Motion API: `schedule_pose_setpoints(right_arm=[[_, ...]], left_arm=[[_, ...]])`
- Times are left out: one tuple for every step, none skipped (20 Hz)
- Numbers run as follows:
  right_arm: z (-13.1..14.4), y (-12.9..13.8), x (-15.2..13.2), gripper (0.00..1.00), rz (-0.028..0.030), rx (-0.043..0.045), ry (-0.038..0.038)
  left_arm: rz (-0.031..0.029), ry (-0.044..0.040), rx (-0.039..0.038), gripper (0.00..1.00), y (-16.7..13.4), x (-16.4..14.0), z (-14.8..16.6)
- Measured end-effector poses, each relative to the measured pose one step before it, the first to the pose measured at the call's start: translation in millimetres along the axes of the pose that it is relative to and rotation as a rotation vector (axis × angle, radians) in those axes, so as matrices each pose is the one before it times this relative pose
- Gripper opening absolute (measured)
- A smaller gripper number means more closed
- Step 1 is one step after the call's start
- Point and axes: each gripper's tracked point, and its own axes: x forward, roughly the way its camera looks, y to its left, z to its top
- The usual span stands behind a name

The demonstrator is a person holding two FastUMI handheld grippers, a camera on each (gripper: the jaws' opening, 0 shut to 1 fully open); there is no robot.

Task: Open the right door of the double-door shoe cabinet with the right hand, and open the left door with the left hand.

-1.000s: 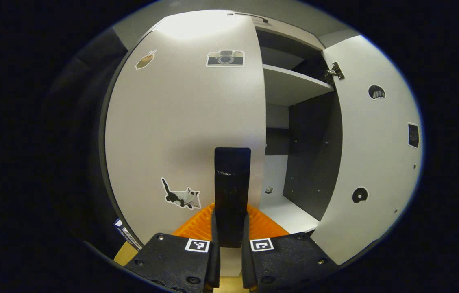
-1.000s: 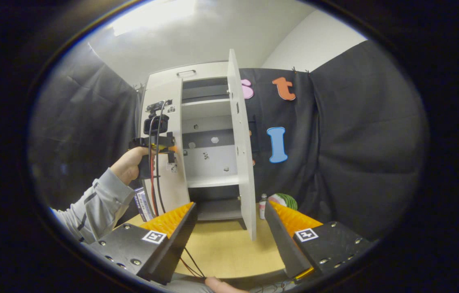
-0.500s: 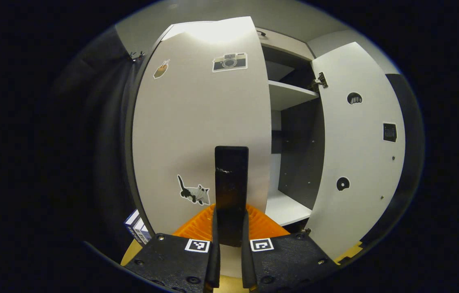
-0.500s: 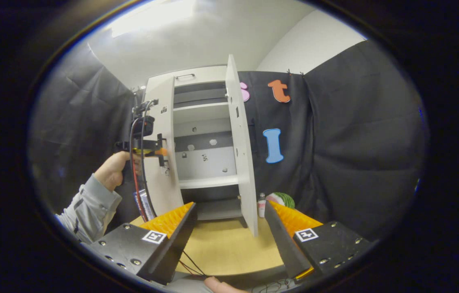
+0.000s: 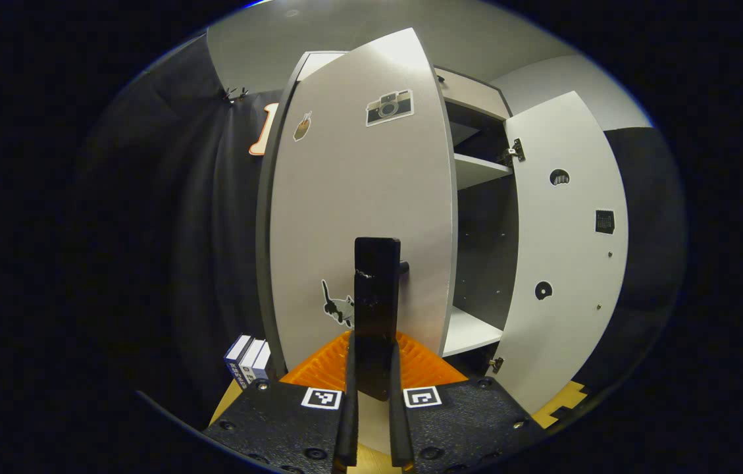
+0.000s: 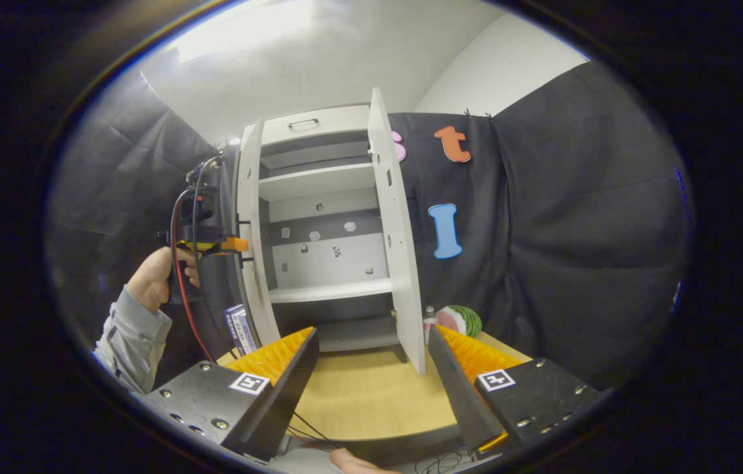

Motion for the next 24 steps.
schedule_pose_setpoints(right_arm=[[0.38,1.56,-1.98,0.99,0.00148,-0.00247,-0.00237],[-0.99,1.96,-1.04,0.99,0.00254,-0.00113,-0.00187],[-0.26,0.93,-1.6,0.99,0.0007,0.0014,-0.00175],[-1.68,-0.07,0.09,0.99,0.00022,0.00171,-0.00047],[-0.85,-0.23,-0.97,0.99,-0.00228,0.00203,0.00047],[-1.46,0.26,0.26,0.99,-0.0016,0.00199,0.00243],[-1.52,1.25,-0.36,0.99,0.00243,0.00053,0.0028],[-0.46,1.41,-0.26,1.0,0.00156,-0.00039,0.00123],[-0.1,1.3,0.04,0.97,0.00071,-0.00188,-0.00073],[-1.38,1.95,-0.13,0.97,0.00328,-0.00501,-0.00075],[-0.37,2.65,-0.66,0.97,0.00513,-0.00625,-0.00095],[-1.43,2.15,-0.27,0.97,0.00422,-0.0047,-0.0013],[0.04,1.7,-0.04,0.97,0.0036,-0.00096,-0.00211],[-1.27,1.68,1.61,0.97,0.00307,0.00193,0.00004],[-0.37,1.51,1.19,0.99,0.00039,0.00341,0.00248],[-1.69,2.13,1.8,0.97,-0.00009,0.0038,0.00272],[-0.87,2.0,1.55,0.97,0.0037,0.00011,0.00216],[-1.24,2.28,2.08,0.97,0.00404,-0.00246,0.00127],[-0.77,1.45,1.61,0.97,0.00156,-0.00289,0.00025],[-2.71,0.38,1.79,0.97,-0.00144,-0.00141,0.00345],[-1.96,0.17,1.46,0.99,-0.00116,-0.00189,0.00633],[-2.38,0.5,1.79,0.97,-0.00041,-0.00069,0.00568],[-2.08,2.52,0.47,0.99,0.00098,-0.00236,0.00413],[0.39,3.56,1.68,0.97,0.00008,-0.00199,0.00059]], left_arm=[[-0.0022,0.0003,-0.00403,0.2,3.02,-3.3,-0.16],[0.0008,-0.00199,-0.00532,0.19,3.43,-2.82,0.2],[0.00124,0.0003,0.00477,0.19,3.46,-2.47,-0.36],[0.00037,-0.00342,0.00419,0.19,2.73,-2.8,0.77],[0.00094,-0.0009,0.00055,0.19,2.3,-2.88,-0.16],[0.00152,-0.00219,0.00334,0.19,2.91,-2.02,-0.35],[0.00201,-0.00179,0.00747,0.19,4.43,-3.05,-0.22],[0.00609,-0.00508,0.00601,0.19,5.32,-3.07,0.77],[0.00702,-0.00393,0.00645,0.19,5.45,-2.99,0.57],[0.00419,-0.00162,0.01085,0.19,6.31,-4.58,-0.7],[0.00523,-0.00223,0.00694,0.17,7.05,-3.07,0.46],[0.01089,-0.00099,0.00744,0.16,9.14,-3.15,0.08],[0.01383,0.00063,0.00792,0.15,9.72,-3.52,0.03],[0.01123,-0.00281,0.00316,0.14,8.72,-3.59,0.85],[0.00973,0.00384,0.00143,0.12,10.18,-3.14,-0.46],[0.01438,0.0032,0.01055,0.1,12.17,-2.01,-0.47],[0.01782,-0.00006,0.00663,0.07,14.72,-1.27,-1.53],[0.02132,-0.00229,-0.00737,0.05,14.41,0.19,-0.43],[0.02098,-0.002,-0.01502,0.02,13.78,1.35,0.19],[-0.03551,0.00226,-0.03088,0.0,0.86,-2.26,-1.69],[-0.04984,-0.00926,-0.03658,0.01,-10.04,-3.93,3.07],[-0.00174,0.01548,-0.00458,0.0,-1.64,0.46,-2.04],[0.0053,0.00335,0.02608,0.0,8.92,0.76,-4.17],[0.01032,-0.01052,0.01632,0.01,3.36,1.07,0.53]])
